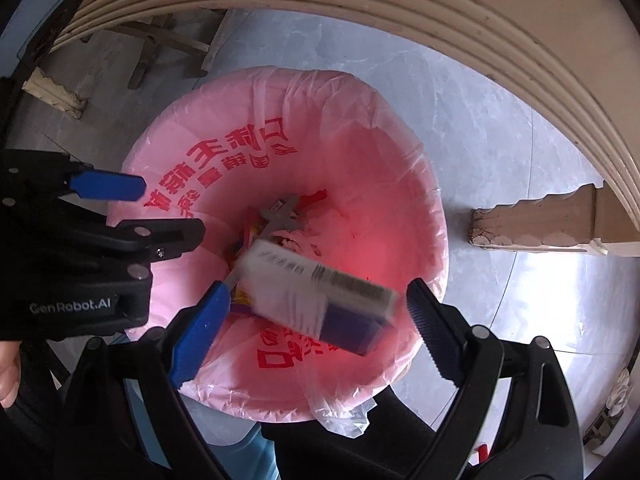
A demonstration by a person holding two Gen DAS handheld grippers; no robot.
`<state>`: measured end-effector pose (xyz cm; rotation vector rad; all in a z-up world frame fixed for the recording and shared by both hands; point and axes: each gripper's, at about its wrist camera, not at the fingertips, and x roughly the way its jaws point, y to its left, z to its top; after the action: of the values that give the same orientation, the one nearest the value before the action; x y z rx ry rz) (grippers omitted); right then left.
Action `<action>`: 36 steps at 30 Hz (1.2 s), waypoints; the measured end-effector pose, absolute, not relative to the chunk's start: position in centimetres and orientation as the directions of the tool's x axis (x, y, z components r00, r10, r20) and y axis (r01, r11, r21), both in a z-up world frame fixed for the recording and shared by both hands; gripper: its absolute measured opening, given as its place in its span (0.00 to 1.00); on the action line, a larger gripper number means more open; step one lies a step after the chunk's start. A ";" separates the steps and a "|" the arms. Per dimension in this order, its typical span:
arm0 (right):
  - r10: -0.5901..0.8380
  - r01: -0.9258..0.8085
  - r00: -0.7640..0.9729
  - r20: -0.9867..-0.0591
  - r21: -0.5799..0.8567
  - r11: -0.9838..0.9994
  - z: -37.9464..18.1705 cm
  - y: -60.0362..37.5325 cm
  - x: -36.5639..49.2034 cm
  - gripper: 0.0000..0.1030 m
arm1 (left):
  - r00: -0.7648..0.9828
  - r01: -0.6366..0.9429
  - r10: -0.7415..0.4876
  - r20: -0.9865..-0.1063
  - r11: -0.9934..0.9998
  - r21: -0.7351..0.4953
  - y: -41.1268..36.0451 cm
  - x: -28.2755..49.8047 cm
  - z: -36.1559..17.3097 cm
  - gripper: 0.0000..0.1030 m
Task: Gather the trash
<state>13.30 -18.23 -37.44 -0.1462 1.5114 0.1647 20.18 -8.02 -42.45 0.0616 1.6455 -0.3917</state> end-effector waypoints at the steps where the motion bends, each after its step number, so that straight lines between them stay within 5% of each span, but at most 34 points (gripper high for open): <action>1: 0.016 -0.198 0.053 -0.998 0.005 0.980 -37.4 -18.0 13.3 0.85 | -0.109 0.265 -0.184 -0.977 0.942 -0.207 -7.8 20.2 -42.3 0.69; 10: 0.019 -0.162 0.087 -0.996 0.005 0.987 -35.9 -18.5 12.9 0.85 | -0.015 0.272 -0.099 -0.995 0.957 -0.100 -6.2 19.2 -40.2 0.72; 19: -0.010 -0.040 0.280 -0.960 -0.022 0.999 -27.7 -19.0 9.9 0.85 | 0.151 0.281 -0.098 -0.984 0.958 -0.053 -5.1 16.8 -32.9 0.72; 36: -0.154 0.126 0.726 -0.670 -0.091 0.988 -5.8 -18.1 -0.4 0.94 | 0.591 0.276 -0.164 -0.790 0.961 0.007 -3.9 7.5 -11.1 0.93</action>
<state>-0.41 -18.13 -5.77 -0.0407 0.7421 -0.1544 7.45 -3.86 -11.10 0.1341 0.9037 -0.2572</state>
